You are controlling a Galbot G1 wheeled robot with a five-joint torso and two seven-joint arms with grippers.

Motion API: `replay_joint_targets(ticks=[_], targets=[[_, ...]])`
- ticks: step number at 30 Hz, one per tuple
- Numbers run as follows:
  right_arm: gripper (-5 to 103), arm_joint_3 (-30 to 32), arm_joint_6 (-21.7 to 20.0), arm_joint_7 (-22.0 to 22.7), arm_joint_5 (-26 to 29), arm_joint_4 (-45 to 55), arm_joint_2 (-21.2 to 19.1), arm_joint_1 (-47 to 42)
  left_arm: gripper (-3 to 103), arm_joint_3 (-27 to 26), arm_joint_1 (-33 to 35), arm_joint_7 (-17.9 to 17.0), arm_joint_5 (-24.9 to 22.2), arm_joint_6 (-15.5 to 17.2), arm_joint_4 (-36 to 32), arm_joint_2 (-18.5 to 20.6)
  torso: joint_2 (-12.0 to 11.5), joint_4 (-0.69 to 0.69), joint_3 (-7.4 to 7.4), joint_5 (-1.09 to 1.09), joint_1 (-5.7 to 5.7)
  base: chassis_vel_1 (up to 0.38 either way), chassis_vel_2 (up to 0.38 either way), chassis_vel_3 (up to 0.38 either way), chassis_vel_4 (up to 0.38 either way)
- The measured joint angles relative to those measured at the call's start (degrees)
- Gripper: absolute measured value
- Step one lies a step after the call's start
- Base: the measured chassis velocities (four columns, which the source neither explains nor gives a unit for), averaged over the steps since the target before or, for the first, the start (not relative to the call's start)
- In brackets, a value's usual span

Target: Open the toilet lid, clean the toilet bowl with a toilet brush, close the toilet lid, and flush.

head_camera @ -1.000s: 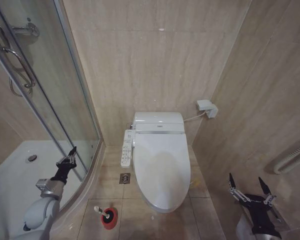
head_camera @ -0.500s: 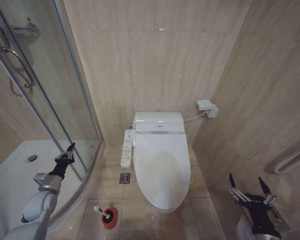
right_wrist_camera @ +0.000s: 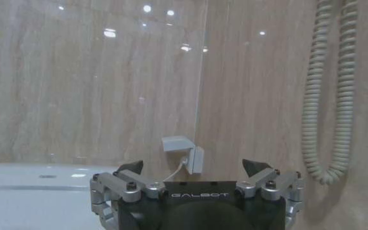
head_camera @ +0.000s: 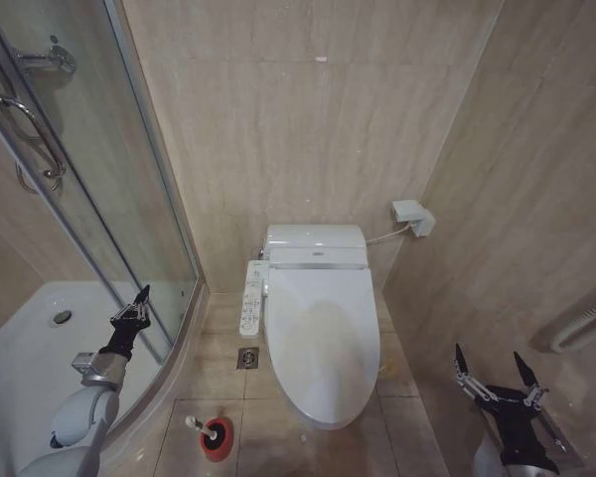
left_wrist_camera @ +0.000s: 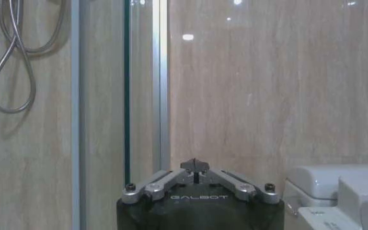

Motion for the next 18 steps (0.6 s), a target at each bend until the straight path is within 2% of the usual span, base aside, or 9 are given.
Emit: replay_joint_targets(ticks=[4, 8, 13, 18], targets=[[100, 0.0, 0.0, 0.0, 0.0, 0.0, 0.0, 0.0, 0, 0.4, 0.4, -0.1, 1.9, -0.9, 0.2, -0.3, 0.0, 0.0, 0.0, 0.0, 0.01, -0.029, 0.026, 0.031, -0.043], [100, 0.0, 0.0, 0.0, 0.0, 0.0, 0.0, 0.0, 0, 0.2, 1.1, 0.4, 2.9, -0.1, -0.1, -0.7, 0.0, 0.0, 0.0, 0.0, 0.01, -0.009, 0.007, 0.008, -0.014], [100, 0.0, 0.0, 0.0, 0.0, 0.0, 0.0, 0.0, 0, -0.7, 1.8, 3.4, 2.7, 0.7, -0.1, -0.9, 0.0, 0.0, 0.0, 0.0, 0.0, 0.0, 0.0, 0.0, 0.0], [100, 0.0, 0.0, 0.0, 0.0, 0.0, 0.0, 0.0, 0, -0.9, 2.1, 4.4, 2.6, 0.5, 0.1, -1.0, 0.0, 0.0, 0.0, 0.0, -0.01, 0.0, 0.0, 0.0, 0.0]])
